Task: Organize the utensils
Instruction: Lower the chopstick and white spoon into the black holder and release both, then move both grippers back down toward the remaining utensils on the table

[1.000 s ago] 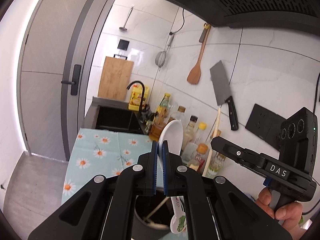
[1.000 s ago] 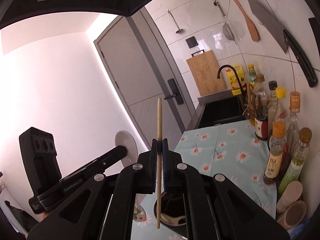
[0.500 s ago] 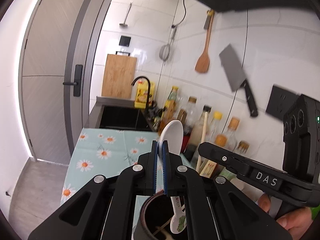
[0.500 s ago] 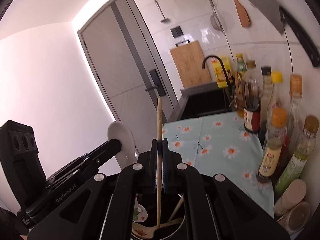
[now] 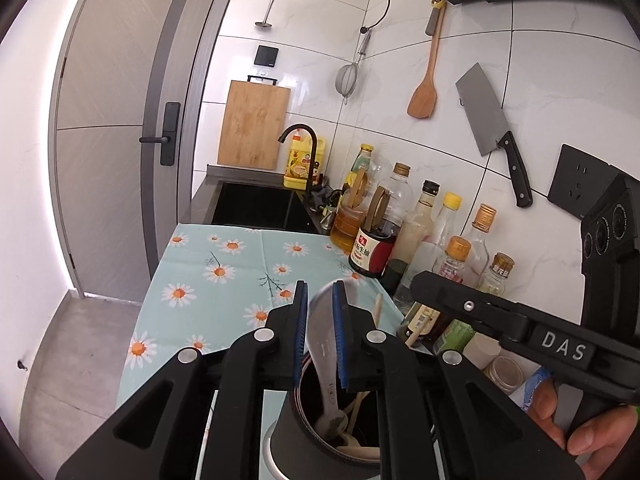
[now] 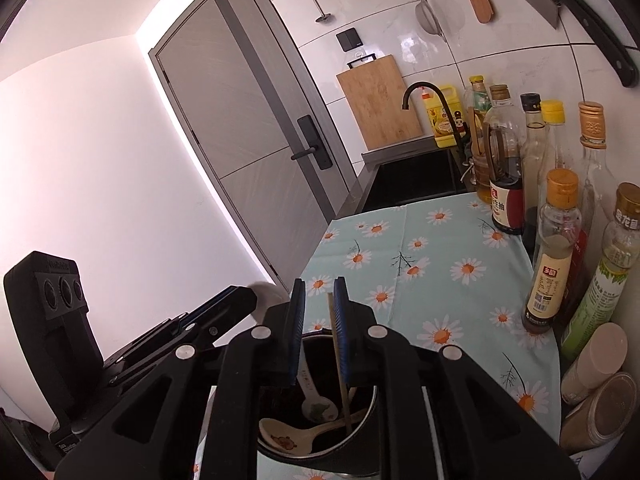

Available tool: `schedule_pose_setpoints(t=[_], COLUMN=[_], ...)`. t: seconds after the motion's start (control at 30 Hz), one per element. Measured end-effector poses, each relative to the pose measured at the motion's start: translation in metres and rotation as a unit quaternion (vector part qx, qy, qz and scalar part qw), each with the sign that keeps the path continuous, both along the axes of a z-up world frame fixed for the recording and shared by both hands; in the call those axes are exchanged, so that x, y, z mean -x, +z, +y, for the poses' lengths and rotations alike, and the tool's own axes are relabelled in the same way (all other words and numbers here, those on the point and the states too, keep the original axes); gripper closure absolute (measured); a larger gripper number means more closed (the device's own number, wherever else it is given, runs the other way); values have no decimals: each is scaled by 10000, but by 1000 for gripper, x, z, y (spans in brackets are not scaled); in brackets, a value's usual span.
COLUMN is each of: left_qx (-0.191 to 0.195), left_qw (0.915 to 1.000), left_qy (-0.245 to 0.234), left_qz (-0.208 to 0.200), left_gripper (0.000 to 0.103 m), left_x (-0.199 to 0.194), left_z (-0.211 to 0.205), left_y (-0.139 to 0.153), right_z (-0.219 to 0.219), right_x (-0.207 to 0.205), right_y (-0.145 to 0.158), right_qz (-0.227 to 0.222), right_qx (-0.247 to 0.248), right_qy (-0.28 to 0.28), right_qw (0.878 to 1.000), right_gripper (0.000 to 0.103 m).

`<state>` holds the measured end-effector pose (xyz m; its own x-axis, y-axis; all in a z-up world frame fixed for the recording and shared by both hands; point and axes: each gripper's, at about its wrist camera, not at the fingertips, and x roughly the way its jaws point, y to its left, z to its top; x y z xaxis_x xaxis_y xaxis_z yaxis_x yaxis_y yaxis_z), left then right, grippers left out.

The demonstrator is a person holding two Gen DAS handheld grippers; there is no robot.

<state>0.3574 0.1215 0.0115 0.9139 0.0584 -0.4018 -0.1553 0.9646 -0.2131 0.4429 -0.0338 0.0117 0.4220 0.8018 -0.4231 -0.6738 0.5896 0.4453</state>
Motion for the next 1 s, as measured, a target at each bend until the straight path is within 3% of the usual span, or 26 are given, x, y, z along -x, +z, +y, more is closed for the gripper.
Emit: schedule_pose_setpoints(t=[0.13,0.23,0.43,0.87,0.9,0.93,0.97,1.0], left_qx=[-5,-53,-34,120,131,139,163,209], left_qw=[10000,10000,9997,9990,9987,9985,9982,9978], left_qy=[-6,-13,-59,-196,-242,-254,-249,-280], left_qz=[-35,-73,-214,382,428,462,520,564], left_gripper=[90,84,84,84,84,84,84,84], left_x=[6,13,35,83,88,91,97,101], left_z=[-4,-8,-16,-20,-20,-19,-18,-17], left_y=[5,10,22,22,22,21,19,17], right_z=[-8,-15,-28,-68,-68,-68,-69,-69], right_x=[6,12,28,72,76,79,83,85], right_y=[3,5,5,-5,-7,-8,-10,-12], right_qz=[2,3,41,482,519,584,672,720], right_qx=[-21,-36,8,33,95,142,165,196], right_qy=[-14,-30,-26,-57,-62,-59,-61,-66], right_qw=[10000,10000,10000,9988,9986,9982,9976,9972], right_gripper=[86,86,86,85,83,72,67,67])
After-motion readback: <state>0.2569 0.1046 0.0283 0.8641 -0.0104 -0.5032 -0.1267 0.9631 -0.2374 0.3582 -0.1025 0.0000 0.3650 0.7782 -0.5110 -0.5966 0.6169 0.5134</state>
